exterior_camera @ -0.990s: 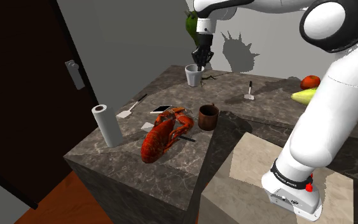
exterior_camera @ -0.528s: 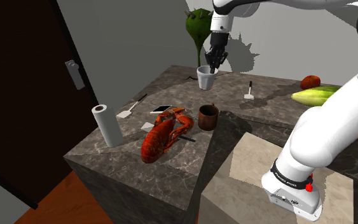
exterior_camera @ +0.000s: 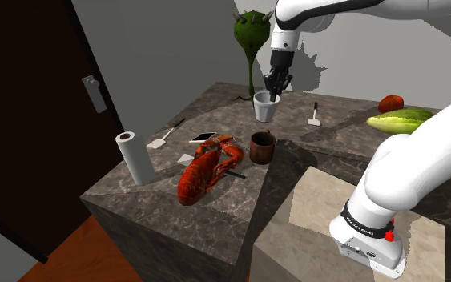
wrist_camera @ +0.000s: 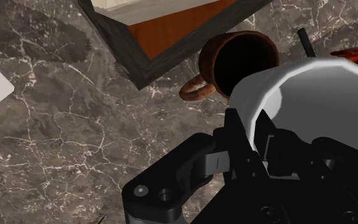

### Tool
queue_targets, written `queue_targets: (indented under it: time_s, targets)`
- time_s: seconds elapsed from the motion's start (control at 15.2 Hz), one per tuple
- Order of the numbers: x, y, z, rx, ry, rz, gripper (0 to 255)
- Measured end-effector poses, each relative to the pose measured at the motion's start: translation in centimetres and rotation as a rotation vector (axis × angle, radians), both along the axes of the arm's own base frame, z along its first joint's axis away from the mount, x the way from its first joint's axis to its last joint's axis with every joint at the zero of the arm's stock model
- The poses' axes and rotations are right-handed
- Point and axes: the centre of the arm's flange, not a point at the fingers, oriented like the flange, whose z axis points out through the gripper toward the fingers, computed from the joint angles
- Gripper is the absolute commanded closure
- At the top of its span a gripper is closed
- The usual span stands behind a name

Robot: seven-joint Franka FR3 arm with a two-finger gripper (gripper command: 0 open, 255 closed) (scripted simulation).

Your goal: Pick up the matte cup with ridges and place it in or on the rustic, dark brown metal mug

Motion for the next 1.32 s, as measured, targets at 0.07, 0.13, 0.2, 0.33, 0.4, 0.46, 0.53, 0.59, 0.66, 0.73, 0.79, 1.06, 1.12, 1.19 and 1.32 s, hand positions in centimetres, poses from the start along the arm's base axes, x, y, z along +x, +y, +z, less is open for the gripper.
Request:
queue_targets:
  time_s: [0.07,0.13,0.2,0.33,0.4,0.46,0.53,0.59,0.66,0.73,0.79,1.06,1.12,1.19,1.32]
  targets:
    - [0.0,-0.1,-0.5,0.000,0.000,0.000,255]
    - [0.0,0.0,-1.1,0.000,0.000,0.000,255]
    - [0.0,0.1,-1.6,0.000,0.000,0.000,255]
    - [0.0,0.0,-2.7,0.000,0.000,0.000,255]
    - [0.0,0.1,-3.2,0.000,0.000,0.000,255]
    - [0.0,0.1,-3.8,0.000,0.000,0.000,255]
    - [0.0,0.2,-4.3,0.000,0.000,0.000,255]
    - [0.0,0.1,-4.7,0.000,0.000,0.000,255]
    - [-0.1,0.1,-5.2,0.000,0.000,0.000,255]
    - [-0.1,0.1,-5.8,0.000,0.000,0.000,255]
    - [0.0,0.1,-6.4,0.000,0.000,0.000,255]
    - [0.0,0.0,-7.5,0.000,-0.002,-0.001,255]
    - [0.0,0.0,-7.4,-0.001,-0.003,-0.001,255]
    - [0.0,0.0,-7.5,-0.001,-0.003,-0.001,255]
    - [0.0,0.0,-7.5,-0.001,-0.003,-0.001,255]
